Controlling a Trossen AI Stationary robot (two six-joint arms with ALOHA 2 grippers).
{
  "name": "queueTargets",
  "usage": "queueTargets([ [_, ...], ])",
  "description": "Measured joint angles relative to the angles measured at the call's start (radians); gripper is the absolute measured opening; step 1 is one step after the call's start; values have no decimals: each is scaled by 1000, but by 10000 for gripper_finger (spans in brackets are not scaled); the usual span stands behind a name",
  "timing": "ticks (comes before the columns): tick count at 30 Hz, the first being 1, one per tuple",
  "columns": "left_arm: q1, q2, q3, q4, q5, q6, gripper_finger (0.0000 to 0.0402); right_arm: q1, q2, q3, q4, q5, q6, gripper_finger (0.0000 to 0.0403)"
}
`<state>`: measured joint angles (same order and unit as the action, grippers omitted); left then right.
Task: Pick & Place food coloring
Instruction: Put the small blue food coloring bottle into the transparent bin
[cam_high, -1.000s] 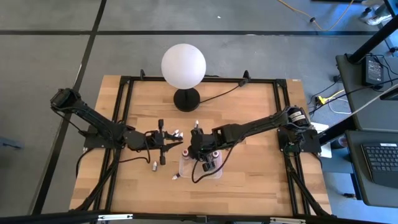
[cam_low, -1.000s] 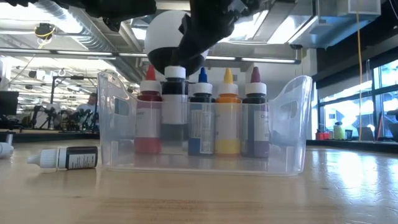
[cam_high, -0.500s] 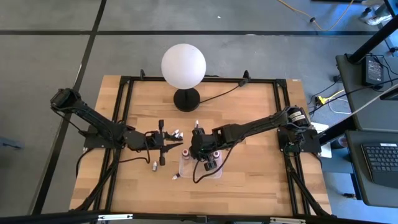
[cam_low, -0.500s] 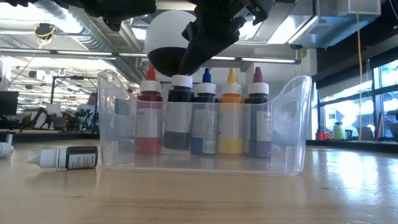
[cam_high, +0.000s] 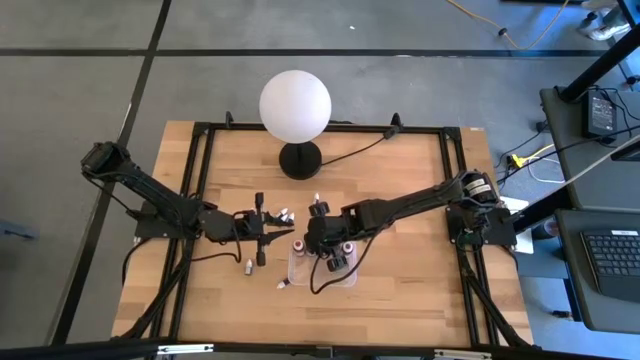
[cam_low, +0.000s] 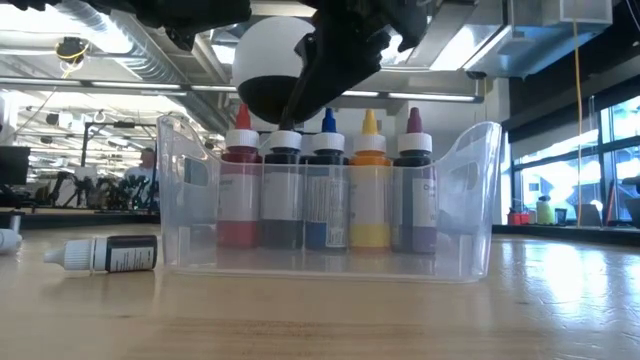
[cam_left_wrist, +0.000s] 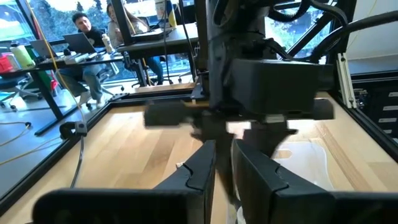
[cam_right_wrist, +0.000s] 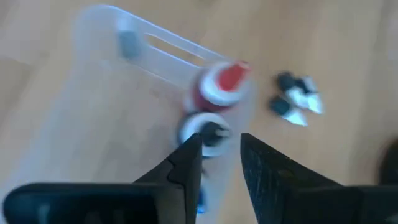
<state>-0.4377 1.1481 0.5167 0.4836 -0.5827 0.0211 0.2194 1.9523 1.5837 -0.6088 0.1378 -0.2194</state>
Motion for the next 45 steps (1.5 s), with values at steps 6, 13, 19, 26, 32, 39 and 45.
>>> queueTargets([
  [6,0,0,0,-24,0,0,54,26,-93,0,-14,120,0,115],
  [13,0,0,0,-38,1,0,54,116,-261,-22,-151,113,98,115],
  [19,-1,0,-1,-50,95,-81,55,171,-477,-345,36,79,184,115],
  [26,-1,0,-1,-110,176,-257,49,177,-720,-670,240,169,228,115],
  [32,-1,0,-1,-100,183,-302,52,166,-822,-839,337,208,197,115],
  [39,3,0,0,-94,121,-297,63,97,-891,-1063,569,201,65,115],
  [45,30,0,0,-100,-45,-230,114,-32,-928,-1192,744,201,6,115],
])
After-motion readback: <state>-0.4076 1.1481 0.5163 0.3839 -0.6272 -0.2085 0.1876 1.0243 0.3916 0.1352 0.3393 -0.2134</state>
